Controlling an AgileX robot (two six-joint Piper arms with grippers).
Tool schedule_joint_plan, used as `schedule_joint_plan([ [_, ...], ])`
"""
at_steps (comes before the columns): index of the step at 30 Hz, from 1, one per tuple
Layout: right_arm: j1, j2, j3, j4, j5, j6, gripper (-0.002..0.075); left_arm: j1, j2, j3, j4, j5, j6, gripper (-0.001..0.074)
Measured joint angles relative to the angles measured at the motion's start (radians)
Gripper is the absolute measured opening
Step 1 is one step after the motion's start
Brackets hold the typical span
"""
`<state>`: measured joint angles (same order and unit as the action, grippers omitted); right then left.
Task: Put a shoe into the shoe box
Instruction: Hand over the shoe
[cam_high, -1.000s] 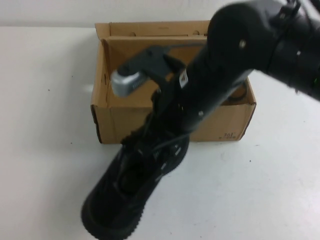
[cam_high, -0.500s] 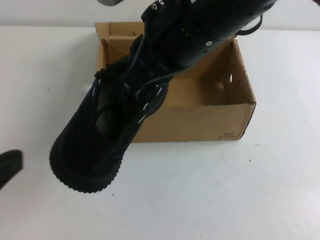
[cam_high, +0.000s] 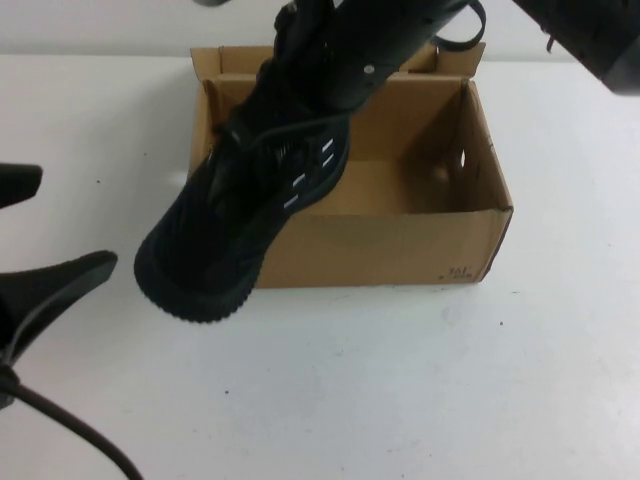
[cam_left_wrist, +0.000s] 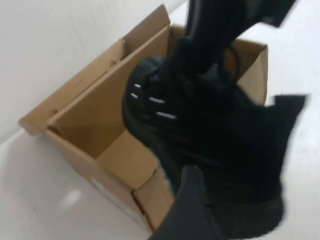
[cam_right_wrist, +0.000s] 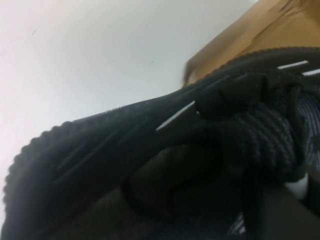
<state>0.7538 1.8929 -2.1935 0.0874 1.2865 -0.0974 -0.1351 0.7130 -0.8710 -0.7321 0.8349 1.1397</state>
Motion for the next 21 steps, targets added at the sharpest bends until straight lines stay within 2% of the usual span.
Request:
schedule_joint_plan([
  [9,-0.036,0.056,-0.101,0.005,0.0,0.06,0.0023,-0.004,0.101,0.0,-0.13,-0.03,0.115,0.0506],
  [12,-0.037,0.064,-0.119,0.009,0.0,0.066,0.0023,-0.036,0.141,0.0,-0.136,-0.085,0.146,0.0507],
  [18,-0.043,0.078,-0.13,0.026,-0.013,0.066,0.0022,-0.193,0.221,-0.01,-0.09,-0.238,0.165,0.0507],
  [21,-0.053,0.078,-0.13,0.041,-0.013,0.067,0.0022,-0.271,0.268,-0.01,-0.001,-0.347,0.067,0.0507],
])
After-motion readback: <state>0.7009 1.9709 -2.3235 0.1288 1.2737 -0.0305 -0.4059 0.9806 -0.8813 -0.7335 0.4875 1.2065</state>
